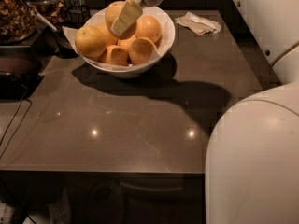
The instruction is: Pick orange from white bowl
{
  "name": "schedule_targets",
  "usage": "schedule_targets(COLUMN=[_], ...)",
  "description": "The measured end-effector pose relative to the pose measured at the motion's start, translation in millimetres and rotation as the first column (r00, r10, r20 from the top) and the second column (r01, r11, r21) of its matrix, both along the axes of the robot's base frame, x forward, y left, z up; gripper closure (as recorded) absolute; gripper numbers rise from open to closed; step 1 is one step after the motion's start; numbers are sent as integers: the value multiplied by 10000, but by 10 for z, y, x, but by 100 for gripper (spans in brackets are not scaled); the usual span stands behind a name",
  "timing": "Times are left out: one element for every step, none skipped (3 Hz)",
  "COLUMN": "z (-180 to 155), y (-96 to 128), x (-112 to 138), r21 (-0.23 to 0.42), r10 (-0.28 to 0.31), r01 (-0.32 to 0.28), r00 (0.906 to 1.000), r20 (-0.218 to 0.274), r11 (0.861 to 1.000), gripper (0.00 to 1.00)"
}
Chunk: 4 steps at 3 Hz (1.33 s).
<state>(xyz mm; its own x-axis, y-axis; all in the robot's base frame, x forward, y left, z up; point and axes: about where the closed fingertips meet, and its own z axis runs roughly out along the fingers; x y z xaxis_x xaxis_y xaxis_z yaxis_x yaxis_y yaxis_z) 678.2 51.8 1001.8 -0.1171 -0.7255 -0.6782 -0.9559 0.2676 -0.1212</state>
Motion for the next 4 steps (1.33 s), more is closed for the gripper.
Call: schedule_targets(z=[154, 145, 73, 81], y=[-29, -100, -161, -139], x=[-208, -488, -727, -987], r21=[440, 974, 1356, 1528], r10=[-242, -637, -1023, -1342], r01=[239, 628, 1012, 1302], r00=[9997, 9980, 9947, 9908], r20=[69, 62, 16, 161], r11=[9987, 9933, 9856, 9796], gripper=[100, 100, 100, 100])
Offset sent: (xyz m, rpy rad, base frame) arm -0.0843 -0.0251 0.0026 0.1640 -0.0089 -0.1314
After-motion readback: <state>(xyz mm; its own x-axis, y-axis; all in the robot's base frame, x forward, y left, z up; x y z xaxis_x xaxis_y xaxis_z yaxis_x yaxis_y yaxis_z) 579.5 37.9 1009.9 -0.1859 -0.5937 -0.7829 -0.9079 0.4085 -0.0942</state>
